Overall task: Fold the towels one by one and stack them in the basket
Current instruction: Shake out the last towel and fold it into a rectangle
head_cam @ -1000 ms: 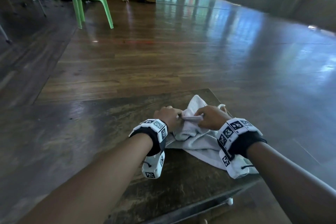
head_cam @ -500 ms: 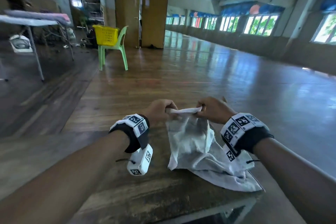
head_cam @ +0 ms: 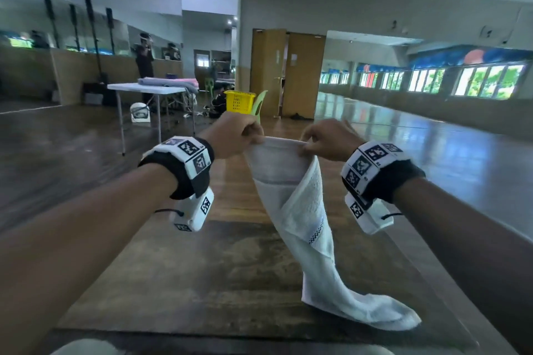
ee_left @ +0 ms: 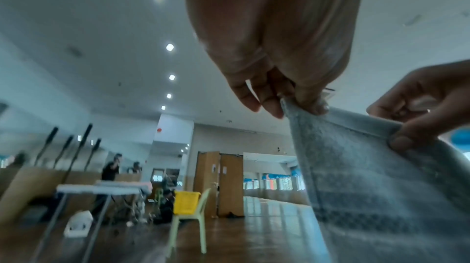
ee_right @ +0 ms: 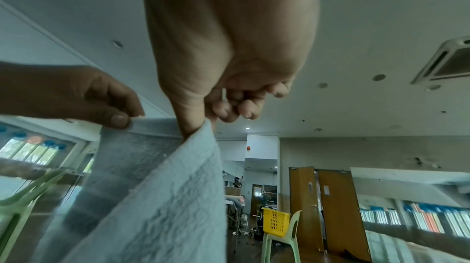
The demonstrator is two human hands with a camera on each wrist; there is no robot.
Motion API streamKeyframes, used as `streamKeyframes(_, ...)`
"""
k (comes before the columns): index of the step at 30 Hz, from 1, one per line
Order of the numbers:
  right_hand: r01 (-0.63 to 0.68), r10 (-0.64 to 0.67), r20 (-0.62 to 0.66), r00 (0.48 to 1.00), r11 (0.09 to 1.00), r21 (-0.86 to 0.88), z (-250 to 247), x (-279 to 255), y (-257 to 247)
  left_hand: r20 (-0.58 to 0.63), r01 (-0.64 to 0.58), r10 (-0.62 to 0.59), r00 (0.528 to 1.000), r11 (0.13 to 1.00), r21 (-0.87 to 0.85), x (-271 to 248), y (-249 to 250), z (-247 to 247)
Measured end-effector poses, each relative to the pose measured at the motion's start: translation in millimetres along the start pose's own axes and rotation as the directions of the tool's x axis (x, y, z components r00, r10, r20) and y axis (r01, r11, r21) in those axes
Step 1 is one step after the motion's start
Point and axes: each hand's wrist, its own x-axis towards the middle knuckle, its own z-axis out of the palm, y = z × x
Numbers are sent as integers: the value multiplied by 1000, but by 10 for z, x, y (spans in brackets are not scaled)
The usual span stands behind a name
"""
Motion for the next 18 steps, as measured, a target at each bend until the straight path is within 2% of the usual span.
streamKeyframes(3, 42, -39, 24, 999, 992, -120, 26, 61, -223, 62, -30, 16, 998, 974, 227, -249, -98, -345)
streamKeyframes(9, 13, -12, 113, 994, 1000, -17, 227, 96, -336, -19, 70, -69, 997, 894, 442, -686, -355, -886)
streamKeyframes(13, 30, -30, 151, 988, 1000, 1, 317, 133, -241, -37, 143, -143, 989, 869, 473, -807, -575, -1027)
streamKeyframes(18, 6, -9, 92, 996, 999, 39, 263, 128, -125, -21, 169, -179, 984, 872, 460, -826, -767, -1062)
